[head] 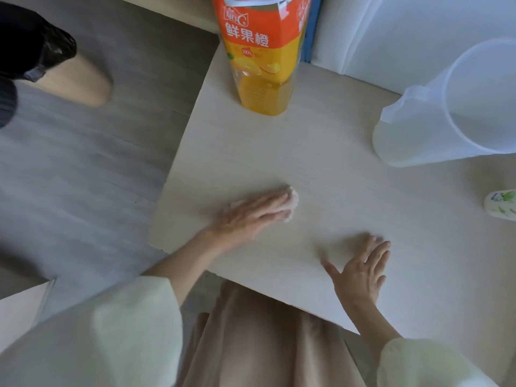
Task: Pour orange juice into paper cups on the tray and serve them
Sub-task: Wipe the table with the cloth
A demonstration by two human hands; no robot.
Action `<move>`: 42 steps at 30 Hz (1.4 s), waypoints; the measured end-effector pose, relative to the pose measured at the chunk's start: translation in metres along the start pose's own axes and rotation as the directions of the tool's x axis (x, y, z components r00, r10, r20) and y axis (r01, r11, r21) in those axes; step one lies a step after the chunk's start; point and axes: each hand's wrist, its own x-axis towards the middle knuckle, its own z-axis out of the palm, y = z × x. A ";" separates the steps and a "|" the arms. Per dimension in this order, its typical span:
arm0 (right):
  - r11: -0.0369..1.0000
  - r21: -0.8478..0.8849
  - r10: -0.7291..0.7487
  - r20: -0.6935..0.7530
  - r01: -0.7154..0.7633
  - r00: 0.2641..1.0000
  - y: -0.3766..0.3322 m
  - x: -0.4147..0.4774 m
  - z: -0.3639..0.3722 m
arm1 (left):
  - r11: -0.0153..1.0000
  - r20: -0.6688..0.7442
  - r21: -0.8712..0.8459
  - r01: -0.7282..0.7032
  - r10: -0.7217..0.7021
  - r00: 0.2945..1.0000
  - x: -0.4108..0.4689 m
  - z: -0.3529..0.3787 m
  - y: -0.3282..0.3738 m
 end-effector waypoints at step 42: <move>0.943 0.267 0.195 0.038 -0.198 0.980 0.267 0.006 -0.020 | 0.812 -0.165 -0.253 0.525 -0.571 0.804 0.180 0.087 0.240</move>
